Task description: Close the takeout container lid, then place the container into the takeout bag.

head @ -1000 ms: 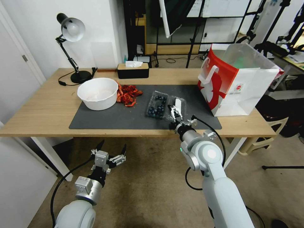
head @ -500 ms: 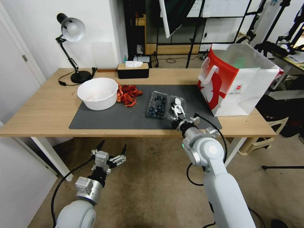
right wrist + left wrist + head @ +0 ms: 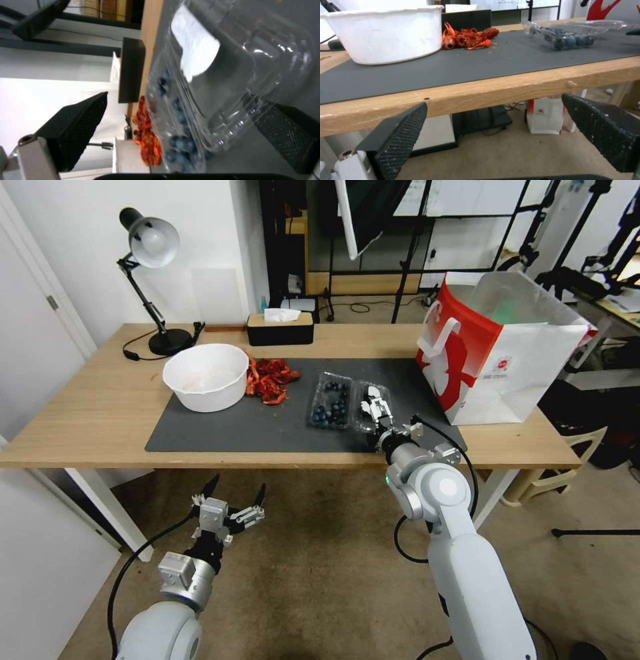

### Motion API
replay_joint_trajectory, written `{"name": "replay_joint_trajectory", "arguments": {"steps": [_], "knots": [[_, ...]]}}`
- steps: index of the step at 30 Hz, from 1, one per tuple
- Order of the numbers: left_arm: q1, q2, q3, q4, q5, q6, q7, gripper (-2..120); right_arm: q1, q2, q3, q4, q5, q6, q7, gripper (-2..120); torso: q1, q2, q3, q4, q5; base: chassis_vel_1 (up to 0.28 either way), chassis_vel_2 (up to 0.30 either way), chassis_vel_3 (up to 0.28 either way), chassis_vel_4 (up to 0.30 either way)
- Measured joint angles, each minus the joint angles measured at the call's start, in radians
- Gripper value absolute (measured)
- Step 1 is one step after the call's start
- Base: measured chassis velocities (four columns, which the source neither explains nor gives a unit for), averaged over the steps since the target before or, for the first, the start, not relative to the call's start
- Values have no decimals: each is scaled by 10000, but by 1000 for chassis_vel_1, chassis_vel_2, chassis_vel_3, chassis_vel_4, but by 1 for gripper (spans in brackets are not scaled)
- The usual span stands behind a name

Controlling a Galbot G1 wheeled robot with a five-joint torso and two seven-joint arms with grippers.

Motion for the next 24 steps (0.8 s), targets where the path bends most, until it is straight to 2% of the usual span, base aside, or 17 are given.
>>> {"name": "replay_joint_trajectory", "arguments": {"steps": [10, 19, 24], "knots": [[-8, -12, 0, 28, -2, -87, -3, 100, 558, -395, 132, -76, -294, -21, -416, 100, 0, 0, 0, -1, 0, 0, 0, 0, 0], [-33, -38, 117, 56, 22, -98, -14, 100, 1026, -776, -291, -264, -928, -419, -1717, 100, 1, 0, 1, 0, 0, 0, 0, 0, 0], [-30, -77, 213, 55, 100, -98, -27, 100, 1275, -938, -765, -406, -1312, -936, -2758, 100, 0, 0, 0, 0, 0, 0, 0, 0, 0]]}}
